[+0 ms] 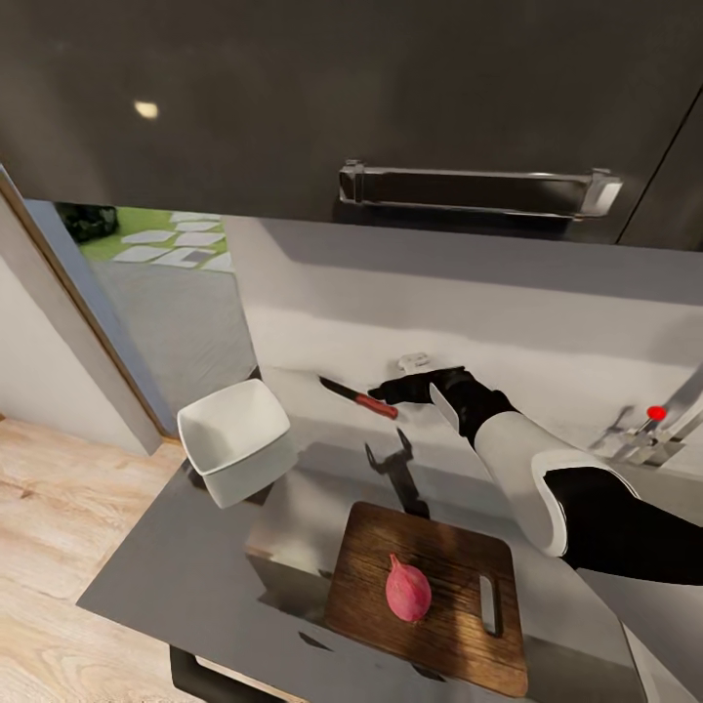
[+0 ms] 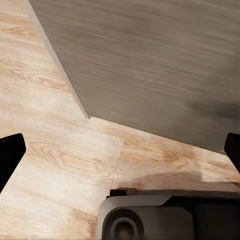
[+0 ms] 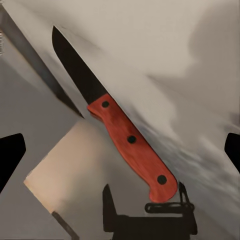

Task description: In the kitchen, take the Vidalia onion out of the sink, dice it on the chopping board with the paring knife, put the diced onion into the bowl on the countertop, then place both the paring knife and the chopping board into the sink.

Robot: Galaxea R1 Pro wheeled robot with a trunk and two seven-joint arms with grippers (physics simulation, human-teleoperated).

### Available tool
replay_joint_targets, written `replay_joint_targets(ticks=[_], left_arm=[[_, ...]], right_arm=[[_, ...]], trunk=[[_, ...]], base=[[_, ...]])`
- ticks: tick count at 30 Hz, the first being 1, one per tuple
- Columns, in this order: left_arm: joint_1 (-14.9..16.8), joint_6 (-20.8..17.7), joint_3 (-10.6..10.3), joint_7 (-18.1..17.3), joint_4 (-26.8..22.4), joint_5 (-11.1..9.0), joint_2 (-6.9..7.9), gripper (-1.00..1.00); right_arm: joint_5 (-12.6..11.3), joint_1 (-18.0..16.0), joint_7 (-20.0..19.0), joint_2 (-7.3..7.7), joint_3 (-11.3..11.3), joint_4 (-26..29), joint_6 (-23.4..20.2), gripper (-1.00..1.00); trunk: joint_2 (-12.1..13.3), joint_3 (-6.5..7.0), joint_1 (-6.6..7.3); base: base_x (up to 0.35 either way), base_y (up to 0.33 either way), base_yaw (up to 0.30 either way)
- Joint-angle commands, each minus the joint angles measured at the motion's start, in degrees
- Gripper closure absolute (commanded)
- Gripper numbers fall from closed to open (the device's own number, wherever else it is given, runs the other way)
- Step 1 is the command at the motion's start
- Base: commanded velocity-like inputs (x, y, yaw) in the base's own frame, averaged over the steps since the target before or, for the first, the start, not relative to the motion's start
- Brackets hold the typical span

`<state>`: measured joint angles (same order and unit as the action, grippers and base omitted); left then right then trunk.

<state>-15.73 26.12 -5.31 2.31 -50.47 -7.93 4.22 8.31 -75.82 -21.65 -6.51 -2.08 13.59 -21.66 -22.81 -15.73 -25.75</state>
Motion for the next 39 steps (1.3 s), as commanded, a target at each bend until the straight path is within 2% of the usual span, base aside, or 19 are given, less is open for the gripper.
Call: replay_joint_targets(ticks=[1,9,39], left_arm=[[0.0,0.12,-0.31,0.24,-0.06,-0.51,0.09,-1.0],[0.0,0.16,-0.32,0.24,-0.22,-0.51,0.15,-1.0],[0.0,0.16,-0.48,0.24,-0.16,-0.43,0.1,-1.0]], right_arm=[[0.56,-0.03,-0.76,0.01,-0.12,0.12,-0.18,-1.0],[0.65,-0.03,-2.9,0.06,-0.12,0.12,1.98,-1.0],[0.73,-0.03,-3.08,0.21,-0.12,0.12,4.33,-1.0]], trunk=[[-0.11,-0.18,-0.03],[-0.11,-0.89,-0.03],[-0.11,-3.53,-0.03]], base=[[0.0,0.0,0.0],[0.0,0.0,0.0],[0.0,0.0,0.0]])
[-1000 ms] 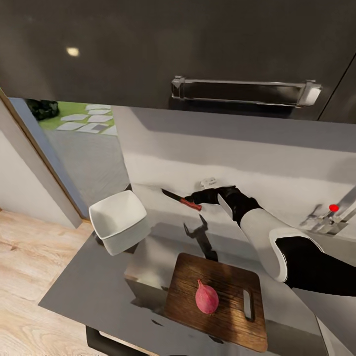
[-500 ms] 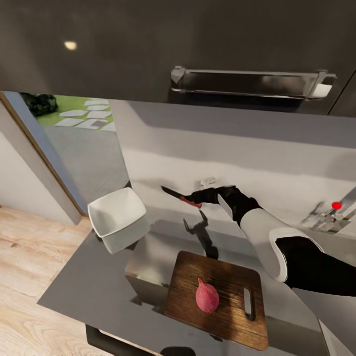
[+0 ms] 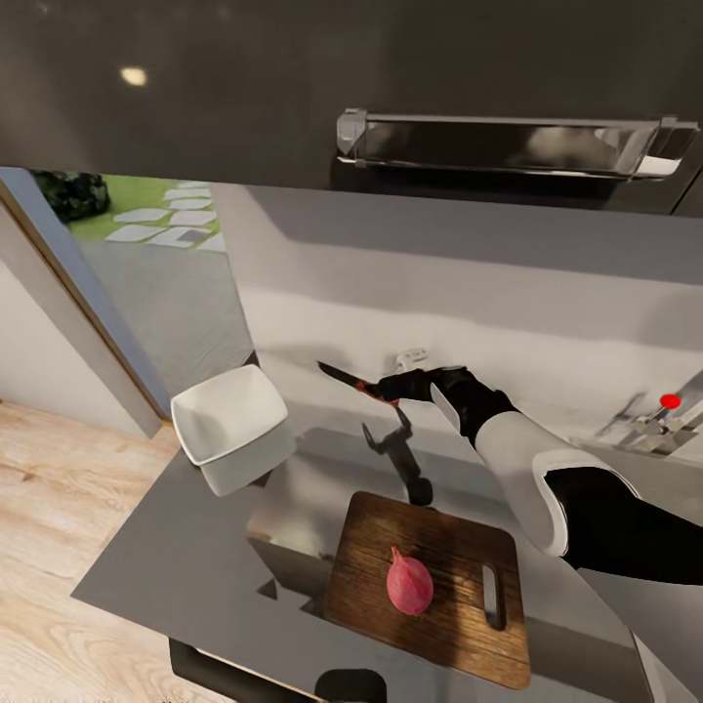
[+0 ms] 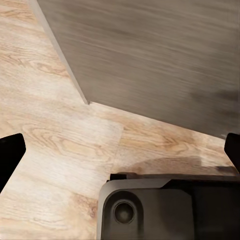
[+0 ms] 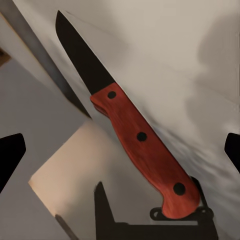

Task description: In the kitchen, take the Vidalia onion out of the sink, dice it on the chopping board with the paring knife, put the diced onion into the bowl on the countertop, then place both the paring knife and the chopping board into the sink.

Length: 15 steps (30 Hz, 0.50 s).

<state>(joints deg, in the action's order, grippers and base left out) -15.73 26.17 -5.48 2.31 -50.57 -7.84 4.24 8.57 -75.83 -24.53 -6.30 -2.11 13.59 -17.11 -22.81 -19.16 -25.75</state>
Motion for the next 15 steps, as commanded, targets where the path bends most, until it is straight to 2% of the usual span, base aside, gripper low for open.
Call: replay_joint_targets(ticks=[1,15], left_arm=[[0.0,0.11,-0.31,0.24,-0.09,-0.51,0.08,-1.0],[0.0,0.11,-0.32,0.24,-0.14,-0.51,0.08,-1.0]], right_arm=[[0.48,-0.02,-0.19,0.03,-0.09,0.12,-0.22,-1.0],[0.57,-0.02,-0.17,0.15,-0.09,0.2,-0.21,-1.0]], trunk=[[-0.11,-0.18,-0.03],[-0.11,-1.41,-0.03]], base=[[0.0,0.0,0.0],[0.0,0.0,0.0]])
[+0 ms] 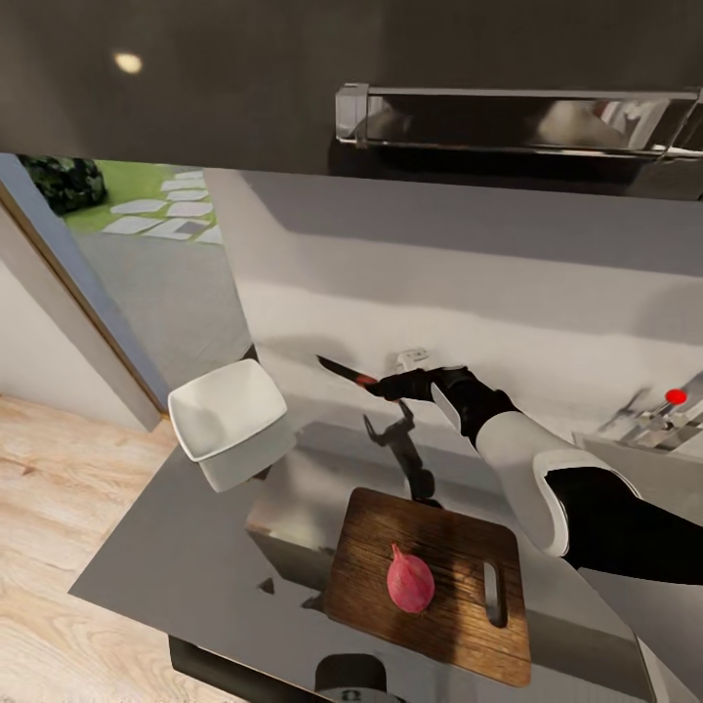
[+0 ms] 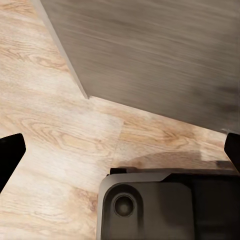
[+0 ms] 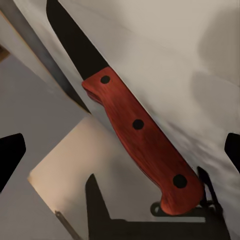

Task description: In the kitchen, take the Vidalia onion out of the sink, dice it on the chopping board with the paring knife, put the diced onion into the bowl on the countertop, then place both the paring knife and the chopping board into the sink.

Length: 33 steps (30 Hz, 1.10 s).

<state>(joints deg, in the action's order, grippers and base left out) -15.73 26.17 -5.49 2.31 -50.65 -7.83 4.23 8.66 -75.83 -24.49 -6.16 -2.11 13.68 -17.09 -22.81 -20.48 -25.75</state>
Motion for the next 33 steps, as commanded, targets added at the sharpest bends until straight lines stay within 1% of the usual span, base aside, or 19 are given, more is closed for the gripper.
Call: replay_joint_targets(ticks=[1,5,11,24,33], left_arm=[[-0.01,0.11,-0.31,0.24,-0.06,-0.52,0.08,-1.0],[-0.01,0.11,-0.31,0.24,-0.06,-0.52,0.09,-1.0],[-0.01,0.11,-0.31,0.24,-0.06,-0.52,0.08,-1.0],[-0.01,0.11,-0.31,0.24,0.07,-0.52,0.12,-1.0],[-0.01,0.11,-0.39,0.24,0.1,-0.45,0.11,-1.0]], right_arm=[[0.48,-0.02,-0.21,0.03,-0.09,0.12,-0.23,-1.0],[0.54,-0.02,-0.21,0.18,-0.09,0.12,-0.23,-1.0],[0.54,-0.02,-0.21,1.0,-0.09,0.21,-0.18,-1.0],[0.49,-0.02,-0.21,1.07,-0.09,0.45,-0.14,-1.0],[0.48,-0.02,-0.21,1.0,-0.1,0.51,-0.14,-1.0]], trunk=[[-0.1,-0.18,-0.03],[-0.1,-0.53,-0.03],[-0.1,-1.05,-0.03],[-0.1,-2.2,-0.03],[-0.1,-2.99,-0.03]], base=[[0.0,0.0,0.0],[0.0,0.0,0.0],[0.0,0.0,0.0],[0.004,0.0,0.0],[0.119,0.025,0.0]])
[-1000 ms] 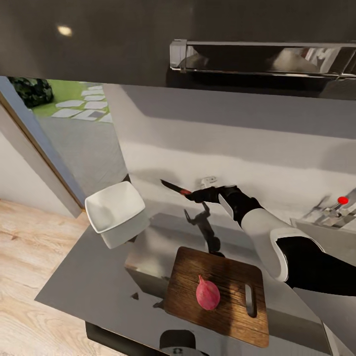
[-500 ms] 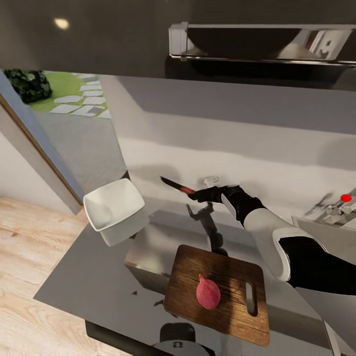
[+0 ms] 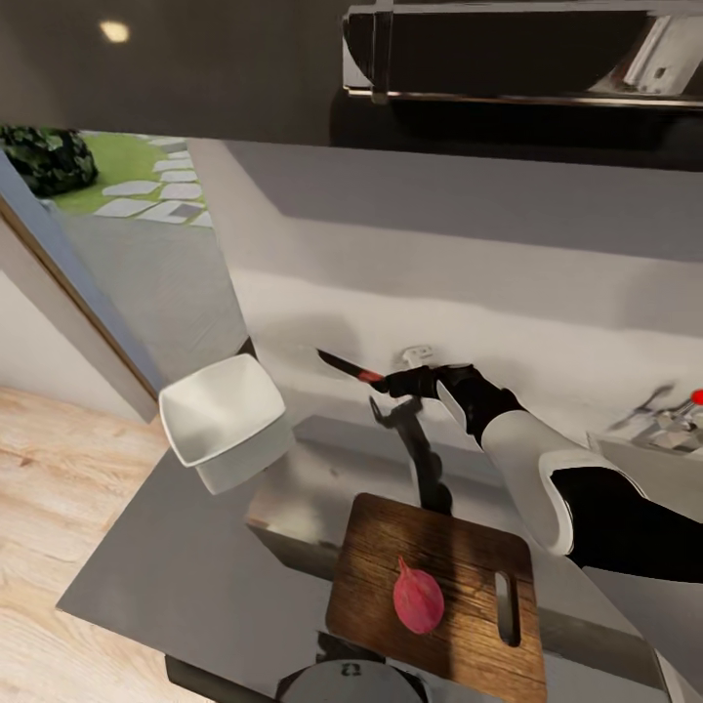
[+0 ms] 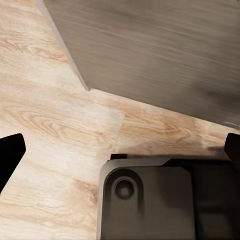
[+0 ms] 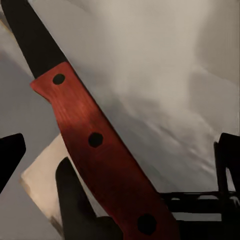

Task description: In the kitchen, take the Vidalia onion out of the sink, dice it on the chopping board with the paring knife, put the diced onion into the bowl on the countertop, then place both the paring knife and the chopping board into the sink.

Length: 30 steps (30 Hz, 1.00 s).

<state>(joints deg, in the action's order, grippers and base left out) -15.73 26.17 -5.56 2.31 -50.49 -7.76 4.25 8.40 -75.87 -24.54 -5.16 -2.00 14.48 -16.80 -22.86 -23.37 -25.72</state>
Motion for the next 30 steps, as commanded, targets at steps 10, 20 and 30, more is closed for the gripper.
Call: replay_joint_targets(ticks=[10,20,30], left_arm=[[0.0,0.11,-0.33,0.24,-0.22,-0.51,0.12,-1.0],[0.0,0.11,-0.33,0.23,-0.23,-0.51,0.14,-1.0],[0.0,0.11,-0.33,0.24,-0.23,-0.51,0.12,-1.0]], right_arm=[[0.74,0.02,-0.16,-0.07,-0.29,-0.36,-0.28,-1.0],[6.24,0.02,-0.13,-0.47,-0.54,-0.75,2.81,-1.0],[7.3,0.02,-0.16,-0.71,-0.55,-0.77,2.99,-1.0]], trunk=[[-0.06,-0.55,-0.06],[-0.06,-0.56,-0.06],[-0.06,-0.56,-0.06]], base=[[0.014,0.004,0.0],[0.0,0.0,0.0],[0.0,0.0,0.0]])
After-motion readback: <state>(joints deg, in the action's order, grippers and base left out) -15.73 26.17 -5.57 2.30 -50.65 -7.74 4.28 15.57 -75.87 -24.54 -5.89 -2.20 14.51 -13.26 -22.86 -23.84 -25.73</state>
